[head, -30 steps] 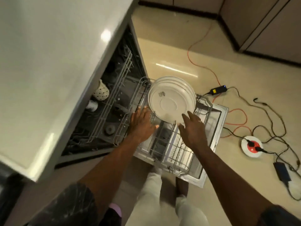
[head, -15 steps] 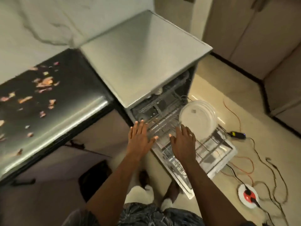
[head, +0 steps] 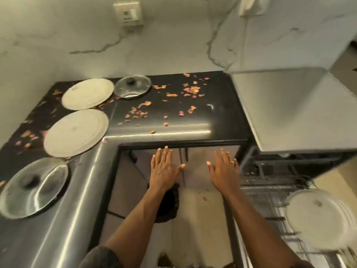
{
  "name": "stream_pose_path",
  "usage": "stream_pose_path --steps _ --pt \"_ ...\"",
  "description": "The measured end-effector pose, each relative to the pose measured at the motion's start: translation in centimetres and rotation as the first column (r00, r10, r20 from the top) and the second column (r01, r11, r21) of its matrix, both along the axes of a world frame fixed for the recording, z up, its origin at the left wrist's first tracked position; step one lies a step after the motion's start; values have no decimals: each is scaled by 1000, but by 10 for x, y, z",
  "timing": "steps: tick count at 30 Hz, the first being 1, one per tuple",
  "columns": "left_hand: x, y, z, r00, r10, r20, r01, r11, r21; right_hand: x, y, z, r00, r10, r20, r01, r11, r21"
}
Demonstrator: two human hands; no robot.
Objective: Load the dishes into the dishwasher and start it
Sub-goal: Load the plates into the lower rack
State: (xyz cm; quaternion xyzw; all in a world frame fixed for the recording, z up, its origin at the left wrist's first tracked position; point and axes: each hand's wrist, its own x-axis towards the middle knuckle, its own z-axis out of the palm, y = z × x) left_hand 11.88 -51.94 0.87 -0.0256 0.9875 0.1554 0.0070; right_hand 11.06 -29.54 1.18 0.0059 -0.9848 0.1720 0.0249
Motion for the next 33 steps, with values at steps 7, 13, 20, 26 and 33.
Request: stream_pose_path --steps 7,13,20,26,33 --pt "19 -137 9 971 237 -39 -235 971 51 -26 -161 20 973 231 -8 -232 973 -19" --pt "36 -216 19 898 439 -20 -430 888 165 -34 -271 22 918 396 13 -395 918 -44" --pt "37 -287 6 753 656 41 -636 711 300 -82 -363 11 824 559 95 -552 829 -89" --pt "3 -330 14 589 804 88 -766 520 377 -154 -419 13 735 661 151 -642 750 -160" --pt "-48 -366 34 462 871 165 -851 384 357 -237 -451 34 654 691 309 -645 722 -250"
